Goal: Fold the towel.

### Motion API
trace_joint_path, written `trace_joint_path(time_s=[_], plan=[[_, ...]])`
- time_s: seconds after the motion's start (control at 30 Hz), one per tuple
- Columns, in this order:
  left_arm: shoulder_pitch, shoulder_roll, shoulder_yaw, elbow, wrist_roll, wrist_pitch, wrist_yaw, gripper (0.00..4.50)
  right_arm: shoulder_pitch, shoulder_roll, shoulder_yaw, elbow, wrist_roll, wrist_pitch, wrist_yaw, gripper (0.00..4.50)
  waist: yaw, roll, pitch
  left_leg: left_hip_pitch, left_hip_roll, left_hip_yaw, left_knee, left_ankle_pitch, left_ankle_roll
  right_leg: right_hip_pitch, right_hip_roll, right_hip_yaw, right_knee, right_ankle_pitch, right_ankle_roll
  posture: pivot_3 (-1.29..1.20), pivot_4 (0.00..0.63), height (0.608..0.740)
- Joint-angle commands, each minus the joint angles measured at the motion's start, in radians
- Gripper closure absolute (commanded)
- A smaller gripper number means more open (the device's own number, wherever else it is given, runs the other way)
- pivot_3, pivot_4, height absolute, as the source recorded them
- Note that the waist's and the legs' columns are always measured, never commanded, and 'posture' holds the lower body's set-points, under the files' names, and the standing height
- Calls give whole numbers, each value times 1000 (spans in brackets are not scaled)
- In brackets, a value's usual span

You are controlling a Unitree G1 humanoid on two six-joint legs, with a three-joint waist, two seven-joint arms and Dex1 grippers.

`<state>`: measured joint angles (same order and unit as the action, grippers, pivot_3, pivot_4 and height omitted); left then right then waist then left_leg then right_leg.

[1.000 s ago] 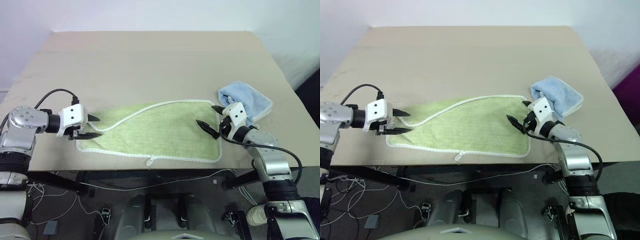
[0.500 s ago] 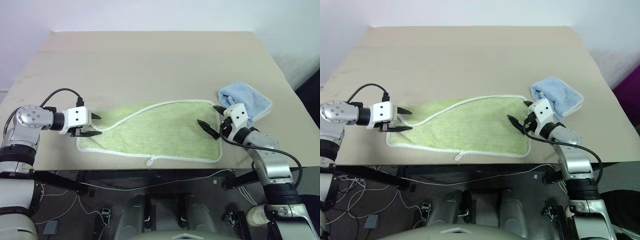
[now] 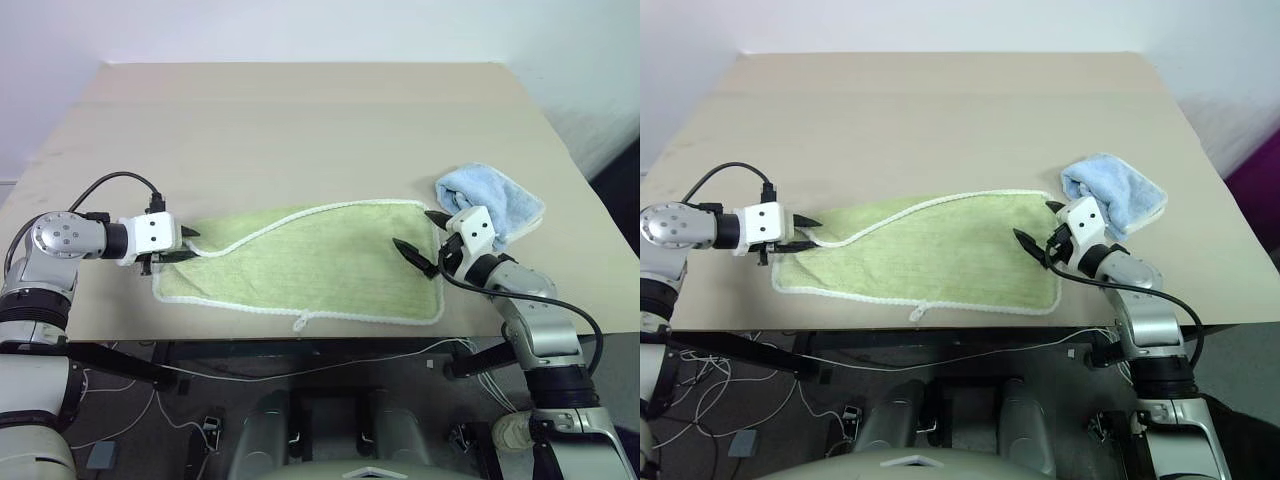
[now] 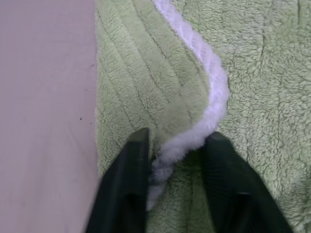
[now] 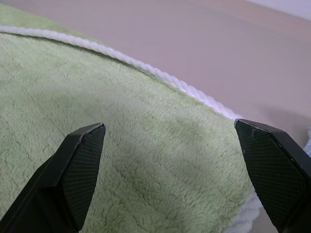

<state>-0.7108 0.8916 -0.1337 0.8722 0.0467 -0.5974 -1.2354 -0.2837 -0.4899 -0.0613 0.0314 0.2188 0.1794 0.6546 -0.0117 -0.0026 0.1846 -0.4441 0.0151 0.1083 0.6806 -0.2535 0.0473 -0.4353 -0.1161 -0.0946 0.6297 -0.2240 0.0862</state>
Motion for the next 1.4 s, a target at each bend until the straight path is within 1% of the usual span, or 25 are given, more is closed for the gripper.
trace_joint_path(time_s=[0.03, 0.07, 0.27, 0.37, 0.47, 0.57, 0.63, 0.7, 0.77, 0.93, 1.03, 1.2, 1.4], plan=[[16, 9, 30, -19, -40, -7, -24, 4192, -13, 2, -12, -36, 11, -9, -4, 0, -1, 0, 0, 0, 0, 0, 0, 0, 0, 0, 0, 0, 0, 0, 0, 0, 150, 740], [18, 9, 32, -21, -45, -2, -27, 4473, -13, 2, -12, -37, 11, -9, -4, 0, -1, 0, 0, 0, 0, 0, 0, 0, 0, 0, 0, 0, 0, 0, 0, 0, 150, 740], [27, -1, 62, -40, -109, 63, -51, 4473, -17, 2, -10, -36, 10, -10, -3, 0, 0, 0, 0, 0, 0, 0, 0, 0, 0, 0, 0, 0, 0, 0, 0, 0, 150, 740], [25, -16, 97, -57, -163, 177, -56, 4473, -22, -6, -2, -34, -3, -15, 1, 0, 0, 0, 0, 0, 0, 0, 0, 0, 0, 0, 0, 0, 0, 0, 0, 0, 150, 740], [27, -31, 142, -85, -222, 300, -58, 4473, -43, -31, 17, -15, -52, -42, -1, 0, -1, 0, 0, 0, 0, 0, 0, 0, 0, 0, 0, 0, 0, 0, 0, 0, 150, 740], [41, -25, 163, -116, -235, 359, -53, 4473, -78, -47, 28, 21, -86, -70, 0, 0, -3, 0, 0, 0, 0, 0, 1, 0, 0, 0, 0, 0, 1, 0, 0, 0, 150, 740], [72, -10, 176, -142, -244, 376, -66, 4473, -141, -72, 55, 94, -125, -110, 24, 0, -3, 0, 0, 0, 0, 0, 1, 0, 0, 0, 0, 0, 1, -1, 1, 0, 150, 740], [104, 10, 195, -154, -251, 386, -74, 4473, -236, -87, 81, 221, -167, -164, 38, 0, -8, 0, 0, 1, 0, 1, 1, 1, -2, 1, 1, 1, 1, -1, 1, 0, 150, 740], [123, 22, 203, -162, -251, 391, -76, 4473, -297, -91, 92, 320, -183, -202, 47, 0, -8, 0, 0, 1, 0, 1, 1, 1, -2, 0, 1, 1, 1, -1, 1, 0, 150, 740], [202, 65, 211, -187, -240, 371, -81, 4473, -466, -89, 92, 613, -183, -268, 118, 0, -6, 0, 0, 1, 0, 1, 1, 2, -4, 0, 1, 1, 1, -1, 1, 0, 150, 740], [228, 72, 220, -196, -236, 369, -65, 4473, -529, -88, 91, 737, -183, -284, 153, 0, -3, 0, 0, 1, 0, 1, 1, 2, -4, 0, 0, 1, 1, -1, 1, 0, 150, 740], [264, 66, 230, -243, -247, 383, -54, 4473, -572, -97, 105, 835, -203, -318, 208, 0, -6, 0, 0, 1, 0, 1, 1, 3, -5, 0, 0, 1, 1, -1, 1, 0, 150, 740], [275, 63, 232, -258, -244, 393, -40, 4473, -555, -112, 118, 819, -210, -383, 309, 0, -7, 0, 0, 1, 0, 2, 0, 3, -5, 0, 0, 1, 1, -1, 1, 0, 150, 740]])
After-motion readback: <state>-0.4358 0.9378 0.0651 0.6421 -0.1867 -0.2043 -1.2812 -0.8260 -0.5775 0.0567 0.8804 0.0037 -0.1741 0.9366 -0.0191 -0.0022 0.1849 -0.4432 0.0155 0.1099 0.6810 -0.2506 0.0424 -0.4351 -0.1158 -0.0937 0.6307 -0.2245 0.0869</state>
